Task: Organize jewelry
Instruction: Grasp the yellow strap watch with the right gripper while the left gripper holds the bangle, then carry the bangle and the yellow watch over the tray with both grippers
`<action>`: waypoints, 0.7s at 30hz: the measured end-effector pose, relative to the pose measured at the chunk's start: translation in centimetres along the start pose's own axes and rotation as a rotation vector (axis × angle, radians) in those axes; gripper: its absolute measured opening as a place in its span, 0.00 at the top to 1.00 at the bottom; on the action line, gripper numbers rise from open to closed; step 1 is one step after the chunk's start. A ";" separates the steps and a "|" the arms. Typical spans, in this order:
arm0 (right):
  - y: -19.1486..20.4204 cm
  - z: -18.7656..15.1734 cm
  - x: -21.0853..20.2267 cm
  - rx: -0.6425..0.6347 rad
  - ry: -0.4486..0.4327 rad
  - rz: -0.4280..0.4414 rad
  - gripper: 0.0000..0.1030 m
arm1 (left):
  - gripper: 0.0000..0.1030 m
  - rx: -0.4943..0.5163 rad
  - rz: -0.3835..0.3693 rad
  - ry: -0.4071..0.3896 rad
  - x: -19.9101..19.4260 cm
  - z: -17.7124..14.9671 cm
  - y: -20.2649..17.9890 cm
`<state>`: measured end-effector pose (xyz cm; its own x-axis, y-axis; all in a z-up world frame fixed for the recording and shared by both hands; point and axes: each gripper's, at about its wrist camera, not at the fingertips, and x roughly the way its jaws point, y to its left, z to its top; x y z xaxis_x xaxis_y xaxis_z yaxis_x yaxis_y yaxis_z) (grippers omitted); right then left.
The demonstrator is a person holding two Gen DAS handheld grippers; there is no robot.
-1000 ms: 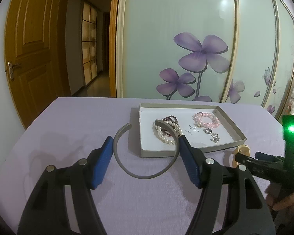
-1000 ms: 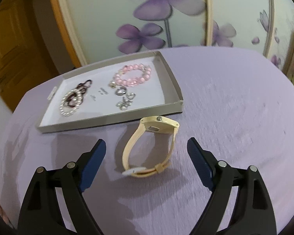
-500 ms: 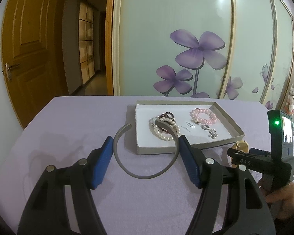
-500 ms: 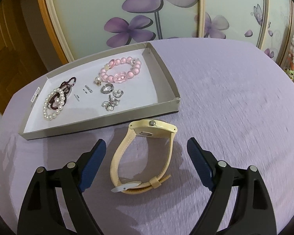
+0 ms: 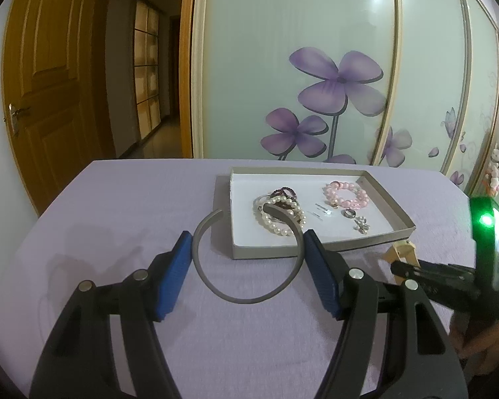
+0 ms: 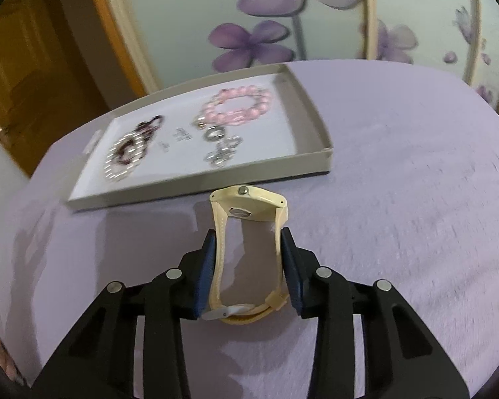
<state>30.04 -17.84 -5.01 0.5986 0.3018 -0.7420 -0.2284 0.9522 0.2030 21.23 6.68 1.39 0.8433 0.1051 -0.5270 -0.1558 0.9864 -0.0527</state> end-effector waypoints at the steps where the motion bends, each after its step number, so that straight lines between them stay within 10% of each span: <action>1: 0.2 -0.2 -0.4 -0.014 -0.010 0.012 0.62 | 0.35 -0.002 0.001 0.001 0.1 0.0 0.1; 21: 1.1 1.9 -6.9 -0.107 -0.234 0.041 0.62 | 0.35 -0.005 -0.024 0.004 1.9 1.4 -0.9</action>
<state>27.09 -18.77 1.51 0.7456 0.3552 -0.5639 -0.3290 0.9320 0.1521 23.65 6.17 1.65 0.8446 0.0807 -0.5293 -0.1381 0.9880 -0.0696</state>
